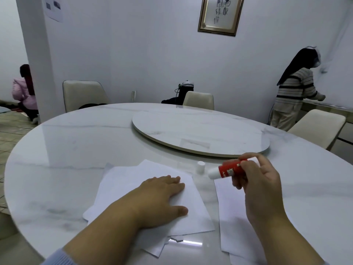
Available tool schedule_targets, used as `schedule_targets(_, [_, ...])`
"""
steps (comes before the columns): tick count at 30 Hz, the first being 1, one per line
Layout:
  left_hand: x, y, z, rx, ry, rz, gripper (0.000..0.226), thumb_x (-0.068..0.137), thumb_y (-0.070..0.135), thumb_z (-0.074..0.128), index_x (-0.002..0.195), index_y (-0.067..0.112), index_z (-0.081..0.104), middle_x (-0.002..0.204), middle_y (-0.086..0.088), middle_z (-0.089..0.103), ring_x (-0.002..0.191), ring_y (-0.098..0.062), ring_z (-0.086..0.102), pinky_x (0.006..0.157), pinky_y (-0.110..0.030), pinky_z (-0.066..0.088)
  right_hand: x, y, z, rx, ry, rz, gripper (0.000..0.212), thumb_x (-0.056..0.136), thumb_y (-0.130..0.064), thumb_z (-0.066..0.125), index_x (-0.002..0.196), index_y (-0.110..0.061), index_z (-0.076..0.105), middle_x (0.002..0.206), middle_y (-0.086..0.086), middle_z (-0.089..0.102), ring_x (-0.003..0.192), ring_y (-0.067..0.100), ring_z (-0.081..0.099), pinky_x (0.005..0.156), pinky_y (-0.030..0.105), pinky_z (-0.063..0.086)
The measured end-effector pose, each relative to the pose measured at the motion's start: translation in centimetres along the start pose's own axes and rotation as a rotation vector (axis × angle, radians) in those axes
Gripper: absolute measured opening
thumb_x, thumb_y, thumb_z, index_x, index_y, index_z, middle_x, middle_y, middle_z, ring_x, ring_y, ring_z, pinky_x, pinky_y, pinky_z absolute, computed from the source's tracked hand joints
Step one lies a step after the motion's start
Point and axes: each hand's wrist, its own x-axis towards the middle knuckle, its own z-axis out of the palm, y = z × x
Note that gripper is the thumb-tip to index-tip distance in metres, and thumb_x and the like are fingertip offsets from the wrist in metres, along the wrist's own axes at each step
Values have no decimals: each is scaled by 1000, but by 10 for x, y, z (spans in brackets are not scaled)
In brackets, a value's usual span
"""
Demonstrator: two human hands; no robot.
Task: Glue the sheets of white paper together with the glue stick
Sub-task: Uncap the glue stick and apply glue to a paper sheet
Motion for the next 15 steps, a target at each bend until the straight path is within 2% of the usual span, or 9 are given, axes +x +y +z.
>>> schedule_targets(4, [4, -2, 3, -21, -38, 63, 61, 91, 48, 45, 146, 42, 20, 157, 22, 6, 144, 1, -2, 116, -25, -8, 2, 3, 5, 12, 51, 27, 16, 91, -6, 46, 82, -15, 56, 68, 0, 71, 51, 14, 51, 56, 31, 43])
schedule_targets(7, [4, 1, 3, -15, -48, 137, 52, 93, 39, 44, 142, 46, 27, 157, 22, 7, 144, 2, -3, 118, -29, -9, 3, 7, 7, -60, 75, -3, 15, 92, -9, 47, 83, -17, 56, 61, -11, 68, 47, 6, 52, 56, 30, 44])
schedule_targets(9, [3, 3, 5, -11, 8, 140, 49, 94, 37, 42, 141, 46, 30, 157, 22, 8, 145, 1, -1, 119, -29, -6, 3, 9, 6, -92, 90, -14, 14, 92, -10, 48, 83, -18, 56, 58, -14, 65, 45, 4, 52, 56, 30, 44])
schedule_targets(12, [0, 3, 8, 9, 76, 50, 50, 93, 50, 38, 142, 43, 29, 158, 17, 13, 146, -5, 6, 118, -28, 1, 4, 10, 5, -99, 112, -22, 15, 92, -11, 48, 81, -20, 55, 60, -9, 65, 48, 7, 52, 56, 29, 44])
schedule_targets(15, [-3, 5, 6, 37, 21, 1, 54, 92, 52, 40, 143, 43, 26, 159, 14, 10, 147, -8, 3, 119, -31, -1, 3, 12, 7, -121, 73, -37, 11, 92, -13, 51, 86, -20, 56, 74, 1, 66, 59, 16, 55, 61, 30, 47])
